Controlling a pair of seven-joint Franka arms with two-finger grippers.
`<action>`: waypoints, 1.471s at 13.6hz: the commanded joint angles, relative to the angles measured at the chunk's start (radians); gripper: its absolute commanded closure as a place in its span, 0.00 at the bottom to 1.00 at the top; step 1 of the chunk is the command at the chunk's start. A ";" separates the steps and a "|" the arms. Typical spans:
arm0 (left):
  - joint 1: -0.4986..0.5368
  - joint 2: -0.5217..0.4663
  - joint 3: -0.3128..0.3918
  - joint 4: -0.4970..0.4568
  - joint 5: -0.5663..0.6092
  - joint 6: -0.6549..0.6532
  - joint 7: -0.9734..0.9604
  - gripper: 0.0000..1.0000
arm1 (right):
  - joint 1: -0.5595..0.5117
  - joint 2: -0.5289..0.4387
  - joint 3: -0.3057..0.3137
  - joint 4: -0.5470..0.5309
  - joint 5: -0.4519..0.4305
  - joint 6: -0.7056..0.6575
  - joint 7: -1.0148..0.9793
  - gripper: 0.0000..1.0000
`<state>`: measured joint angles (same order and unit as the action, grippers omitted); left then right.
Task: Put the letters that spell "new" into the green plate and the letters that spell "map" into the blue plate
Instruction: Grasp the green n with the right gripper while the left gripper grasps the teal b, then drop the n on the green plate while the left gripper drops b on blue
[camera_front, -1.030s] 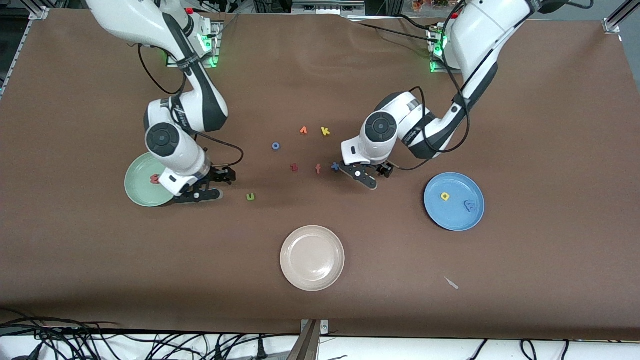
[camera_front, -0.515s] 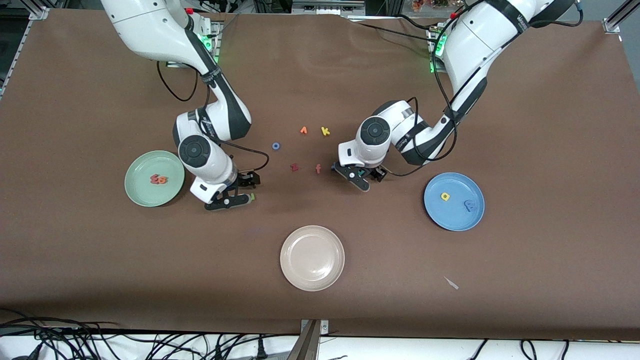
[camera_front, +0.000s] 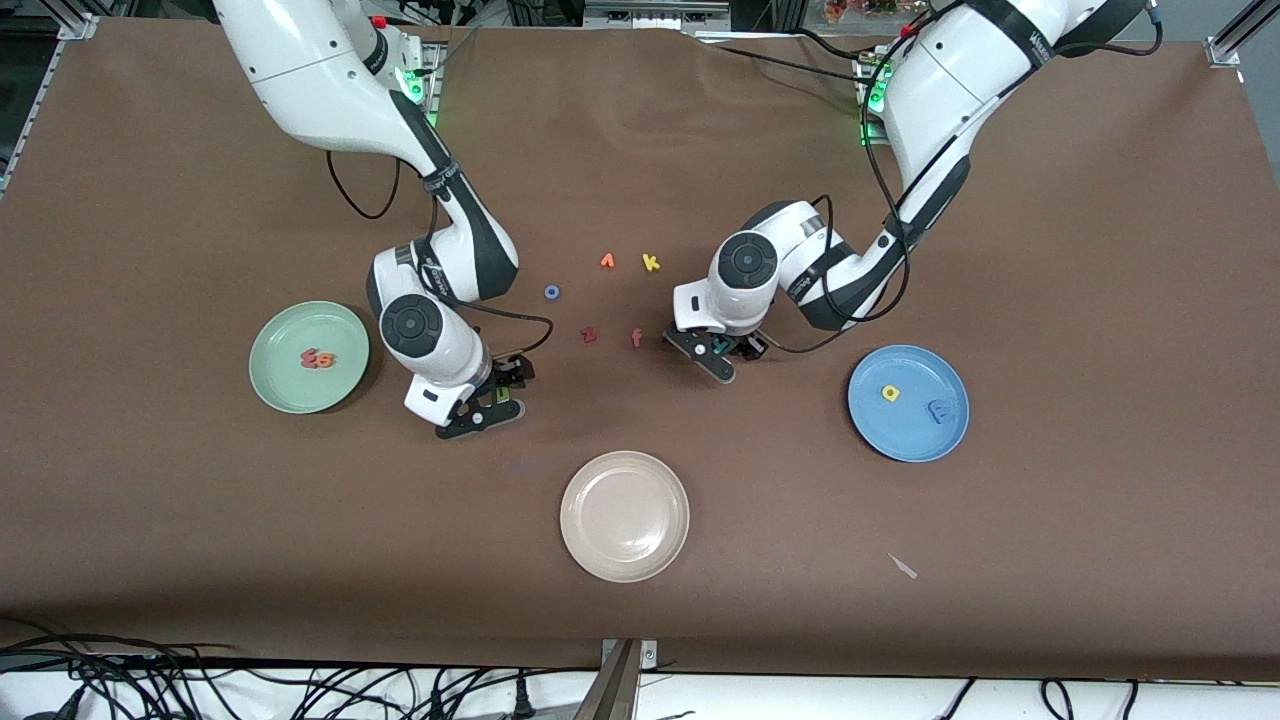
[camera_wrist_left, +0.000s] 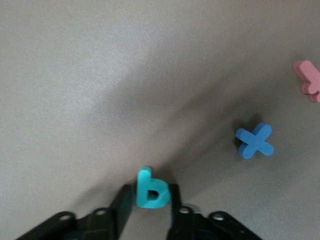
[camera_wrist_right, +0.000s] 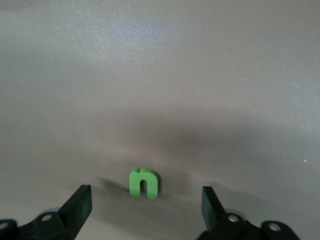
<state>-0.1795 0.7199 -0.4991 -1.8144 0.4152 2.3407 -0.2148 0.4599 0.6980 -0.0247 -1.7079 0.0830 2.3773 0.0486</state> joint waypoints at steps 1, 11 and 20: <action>0.018 -0.014 0.005 0.000 0.027 0.000 0.020 0.91 | -0.007 0.032 0.011 0.040 0.006 0.000 -0.029 0.20; 0.311 -0.194 0.002 0.024 0.027 -0.270 0.256 0.87 | -0.007 0.034 0.012 0.073 0.015 -0.015 -0.030 0.93; 0.334 -0.287 0.010 0.168 0.016 -0.447 0.302 0.00 | -0.069 -0.061 -0.133 0.134 0.001 -0.475 -0.024 0.95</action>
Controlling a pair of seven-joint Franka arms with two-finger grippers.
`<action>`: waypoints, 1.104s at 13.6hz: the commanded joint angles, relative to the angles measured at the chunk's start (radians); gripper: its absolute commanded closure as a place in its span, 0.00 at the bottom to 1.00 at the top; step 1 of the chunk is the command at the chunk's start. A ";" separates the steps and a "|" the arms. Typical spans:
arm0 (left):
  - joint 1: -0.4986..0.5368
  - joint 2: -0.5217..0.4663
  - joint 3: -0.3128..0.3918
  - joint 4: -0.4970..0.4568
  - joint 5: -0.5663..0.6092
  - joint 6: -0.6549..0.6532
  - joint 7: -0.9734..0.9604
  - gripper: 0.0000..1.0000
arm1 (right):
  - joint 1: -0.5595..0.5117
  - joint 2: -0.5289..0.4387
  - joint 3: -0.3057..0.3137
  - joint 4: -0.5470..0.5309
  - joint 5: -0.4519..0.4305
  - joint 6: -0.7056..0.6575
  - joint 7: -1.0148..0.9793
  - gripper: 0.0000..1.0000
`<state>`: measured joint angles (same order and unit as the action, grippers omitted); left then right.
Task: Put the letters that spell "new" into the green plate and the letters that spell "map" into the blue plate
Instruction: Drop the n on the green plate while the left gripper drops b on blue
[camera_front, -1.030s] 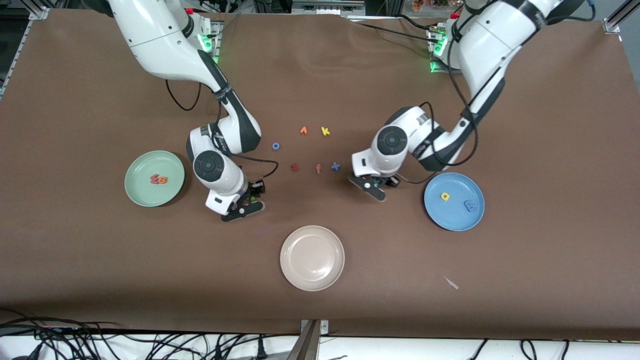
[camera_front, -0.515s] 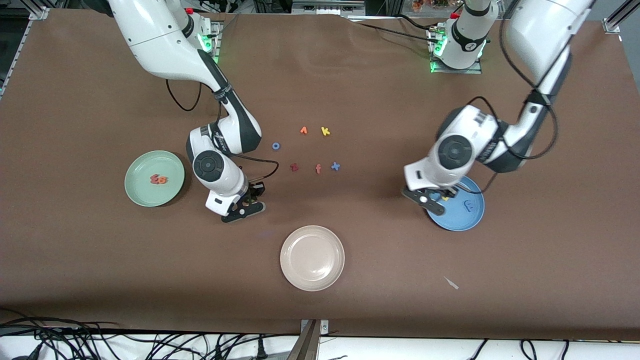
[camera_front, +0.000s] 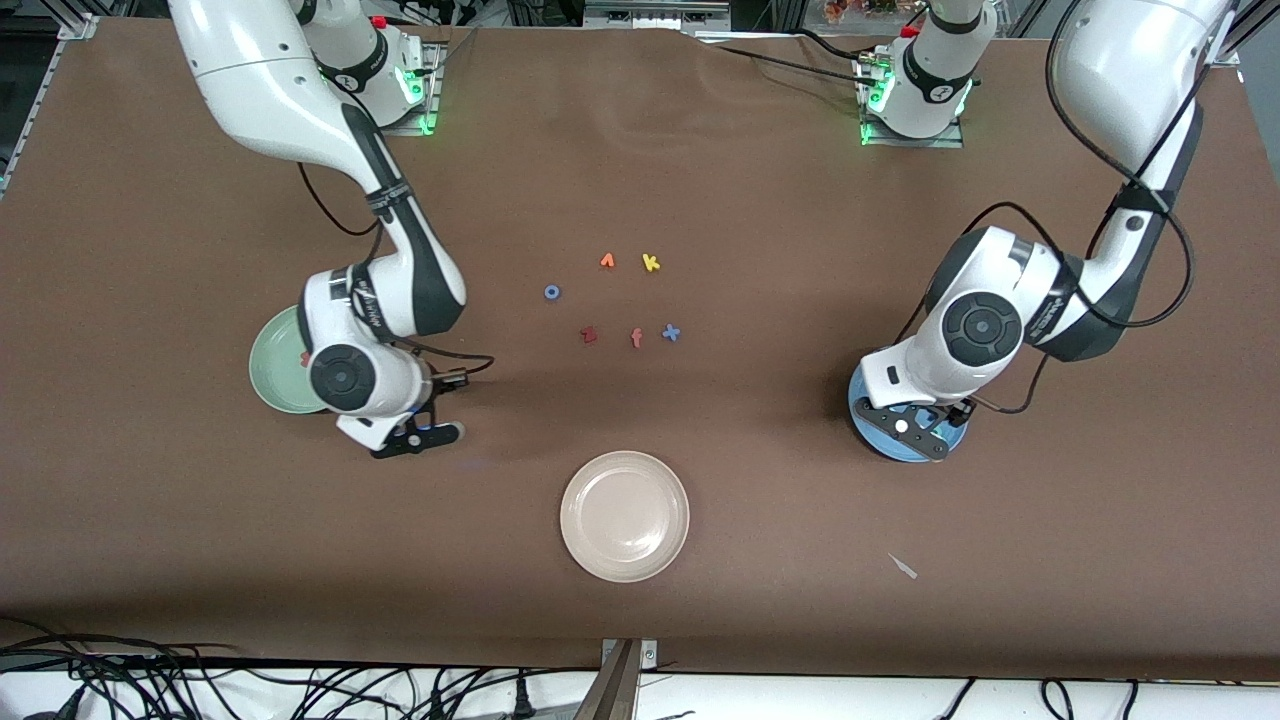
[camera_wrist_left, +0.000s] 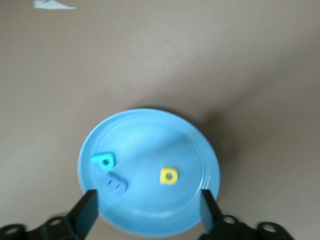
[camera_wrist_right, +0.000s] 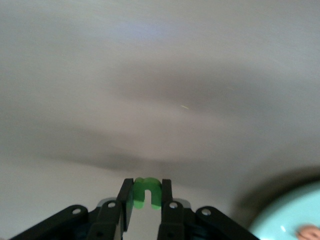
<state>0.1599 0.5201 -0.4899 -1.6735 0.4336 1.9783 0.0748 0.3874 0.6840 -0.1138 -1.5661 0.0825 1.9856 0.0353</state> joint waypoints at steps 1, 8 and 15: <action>-0.003 -0.112 0.002 0.058 -0.033 -0.097 0.011 0.00 | 0.004 -0.063 -0.079 -0.008 0.002 -0.146 -0.011 0.95; 0.038 -0.214 0.080 0.330 -0.300 -0.435 0.001 0.00 | -0.047 -0.014 -0.237 -0.043 0.006 -0.245 -0.020 0.35; -0.157 -0.526 0.428 0.057 -0.462 -0.388 -0.059 0.00 | -0.029 -0.040 -0.228 0.113 0.025 -0.445 -0.008 0.00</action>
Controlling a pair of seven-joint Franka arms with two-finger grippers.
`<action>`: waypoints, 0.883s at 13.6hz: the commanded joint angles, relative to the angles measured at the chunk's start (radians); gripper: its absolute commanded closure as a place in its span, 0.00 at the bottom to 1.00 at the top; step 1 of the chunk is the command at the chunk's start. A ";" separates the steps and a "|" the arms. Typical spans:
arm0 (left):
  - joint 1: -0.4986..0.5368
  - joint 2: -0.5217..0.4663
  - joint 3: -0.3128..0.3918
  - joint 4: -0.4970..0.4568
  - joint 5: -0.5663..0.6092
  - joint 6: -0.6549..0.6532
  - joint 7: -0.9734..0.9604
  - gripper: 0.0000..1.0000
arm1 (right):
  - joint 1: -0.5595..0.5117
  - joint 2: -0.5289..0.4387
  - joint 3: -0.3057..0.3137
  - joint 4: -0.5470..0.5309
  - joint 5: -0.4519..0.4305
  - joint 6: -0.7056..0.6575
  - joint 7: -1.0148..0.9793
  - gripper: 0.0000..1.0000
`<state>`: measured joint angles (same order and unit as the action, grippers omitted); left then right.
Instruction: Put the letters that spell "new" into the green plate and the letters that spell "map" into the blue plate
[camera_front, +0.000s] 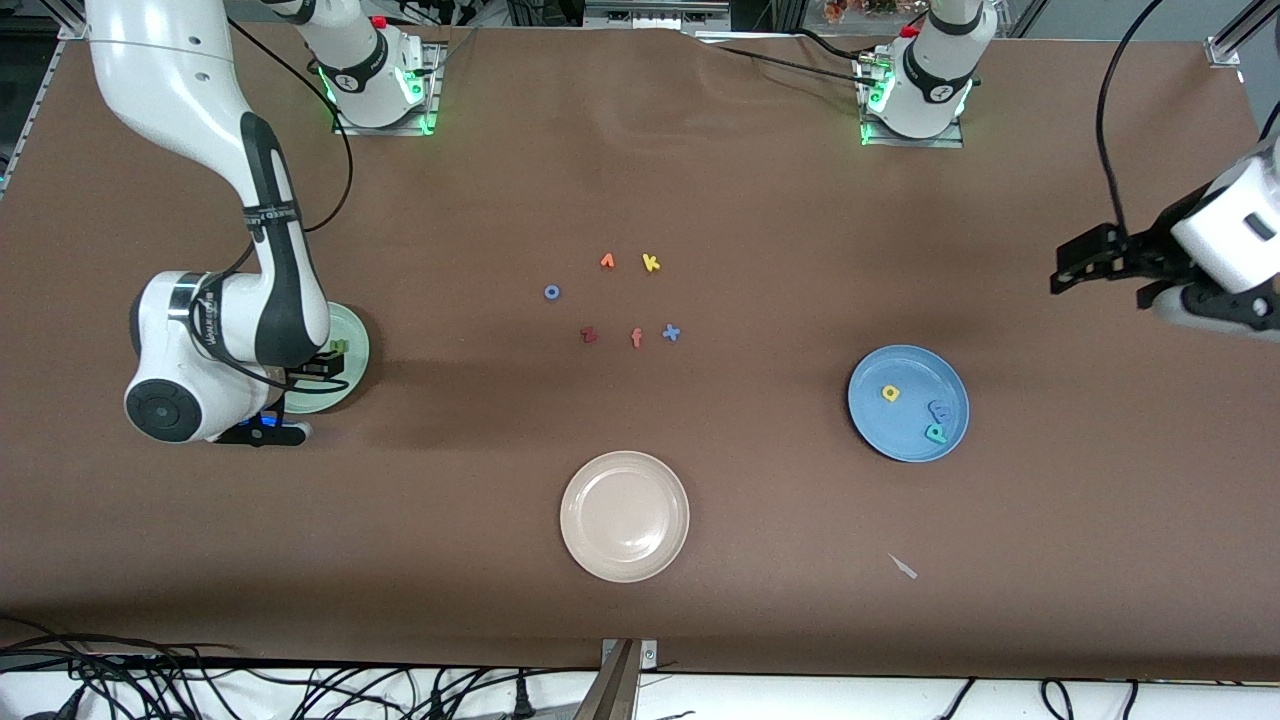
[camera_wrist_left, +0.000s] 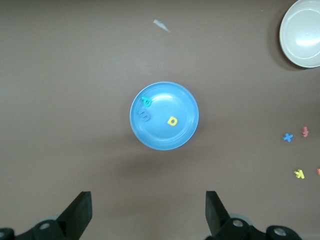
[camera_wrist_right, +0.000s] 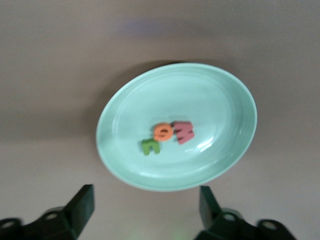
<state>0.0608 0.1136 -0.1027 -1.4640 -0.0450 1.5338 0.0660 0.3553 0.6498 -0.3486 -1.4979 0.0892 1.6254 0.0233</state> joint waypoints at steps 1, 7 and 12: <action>-0.068 -0.149 0.041 -0.179 0.049 0.063 -0.081 0.00 | 0.019 -0.018 0.008 0.065 0.018 -0.137 0.007 0.00; -0.090 -0.098 0.040 -0.153 0.028 0.057 -0.086 0.00 | 0.051 -0.074 0.013 0.068 0.014 -0.248 0.007 0.00; -0.084 -0.097 0.038 -0.150 0.036 0.042 -0.091 0.00 | 0.031 -0.327 0.079 -0.114 -0.043 -0.058 0.012 0.00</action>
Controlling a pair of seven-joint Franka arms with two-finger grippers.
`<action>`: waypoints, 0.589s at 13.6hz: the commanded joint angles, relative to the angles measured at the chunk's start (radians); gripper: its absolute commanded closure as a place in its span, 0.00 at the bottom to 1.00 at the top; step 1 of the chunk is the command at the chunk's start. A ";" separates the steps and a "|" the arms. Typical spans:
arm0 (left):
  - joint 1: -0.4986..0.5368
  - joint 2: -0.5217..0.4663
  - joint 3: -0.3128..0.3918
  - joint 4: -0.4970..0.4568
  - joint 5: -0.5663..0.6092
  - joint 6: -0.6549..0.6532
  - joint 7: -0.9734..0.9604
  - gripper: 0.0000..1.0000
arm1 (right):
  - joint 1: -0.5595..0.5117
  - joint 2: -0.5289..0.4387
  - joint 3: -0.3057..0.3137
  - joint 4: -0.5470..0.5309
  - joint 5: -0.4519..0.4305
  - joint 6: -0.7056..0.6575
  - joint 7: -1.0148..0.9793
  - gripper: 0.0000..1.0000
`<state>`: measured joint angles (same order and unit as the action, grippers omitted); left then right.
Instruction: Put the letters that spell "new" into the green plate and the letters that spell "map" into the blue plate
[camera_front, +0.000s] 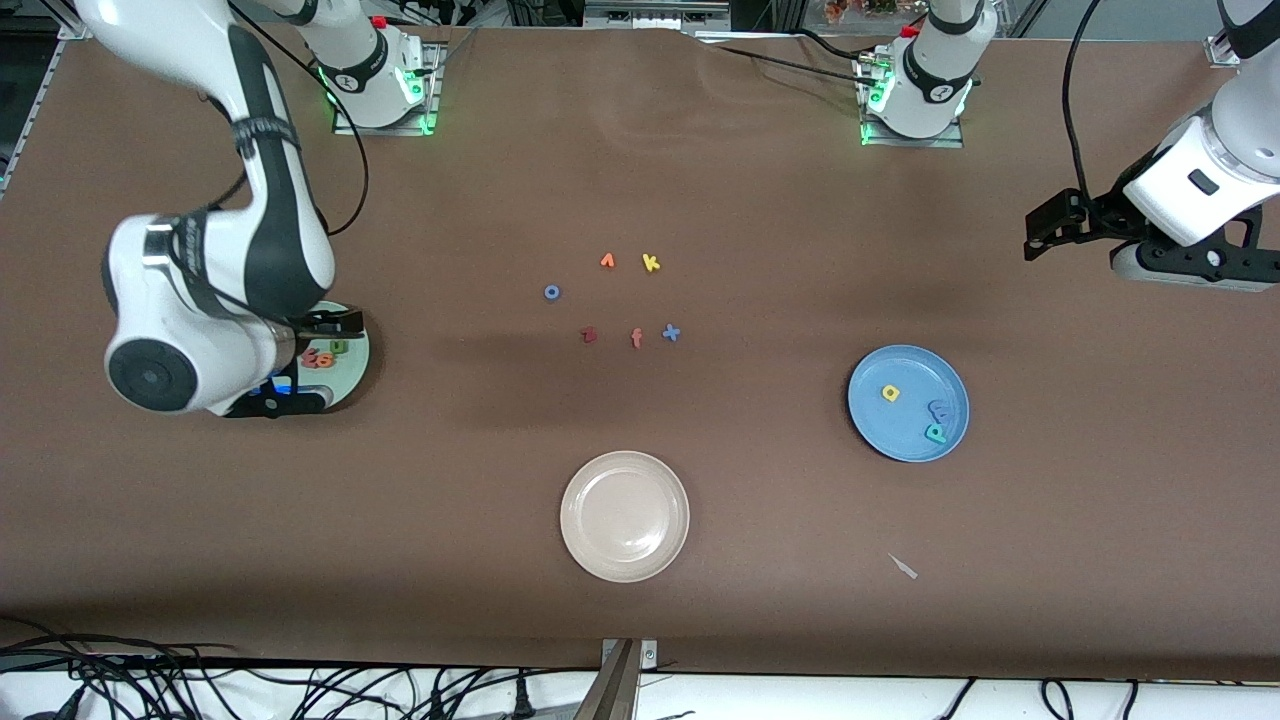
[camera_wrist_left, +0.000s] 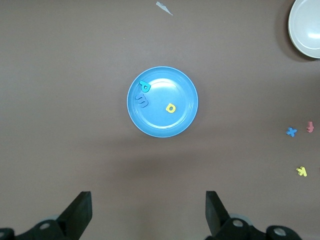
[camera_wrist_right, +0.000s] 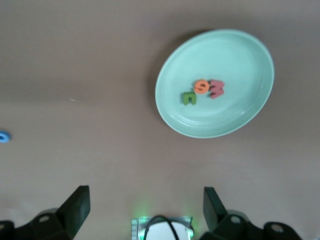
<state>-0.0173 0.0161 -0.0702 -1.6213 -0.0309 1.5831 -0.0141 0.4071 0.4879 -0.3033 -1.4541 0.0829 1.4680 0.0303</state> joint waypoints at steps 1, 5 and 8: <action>-0.006 0.002 0.006 0.009 0.022 -0.011 -0.010 0.00 | -0.055 -0.240 0.074 -0.233 -0.064 0.188 0.003 0.00; -0.004 0.002 0.006 0.011 0.022 -0.014 -0.010 0.00 | -0.226 -0.431 0.219 -0.305 -0.072 0.272 -0.013 0.00; -0.006 0.002 0.006 0.012 0.023 -0.014 -0.009 0.00 | -0.263 -0.480 0.245 -0.241 -0.156 0.119 -0.012 0.00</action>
<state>-0.0170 0.0187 -0.0660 -1.6209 -0.0309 1.5815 -0.0153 0.1709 0.0471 -0.0878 -1.6976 -0.0290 1.6601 0.0236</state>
